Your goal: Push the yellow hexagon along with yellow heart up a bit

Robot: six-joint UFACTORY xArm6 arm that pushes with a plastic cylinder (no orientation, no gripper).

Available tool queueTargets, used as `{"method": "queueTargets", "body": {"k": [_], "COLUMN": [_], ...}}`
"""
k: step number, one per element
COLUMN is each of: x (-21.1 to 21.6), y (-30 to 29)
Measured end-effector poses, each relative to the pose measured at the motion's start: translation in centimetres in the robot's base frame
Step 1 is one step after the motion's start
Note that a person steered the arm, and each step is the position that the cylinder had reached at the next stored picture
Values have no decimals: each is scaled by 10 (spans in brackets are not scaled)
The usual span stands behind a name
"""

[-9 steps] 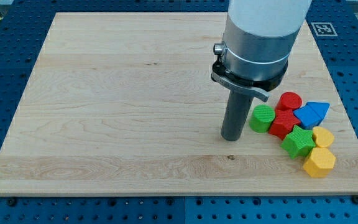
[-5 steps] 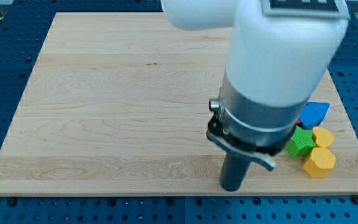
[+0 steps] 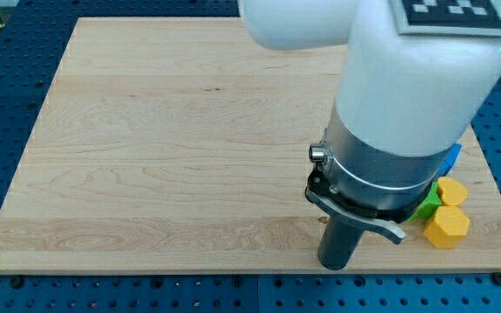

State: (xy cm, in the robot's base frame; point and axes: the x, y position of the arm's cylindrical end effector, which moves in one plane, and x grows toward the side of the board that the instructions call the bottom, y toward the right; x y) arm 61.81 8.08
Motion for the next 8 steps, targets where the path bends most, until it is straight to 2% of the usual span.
{"method": "queueTargets", "body": {"k": [1,3,5,7,8], "x": [1,0,0,-10,-75], "y": [20,97,127,124,111]}}
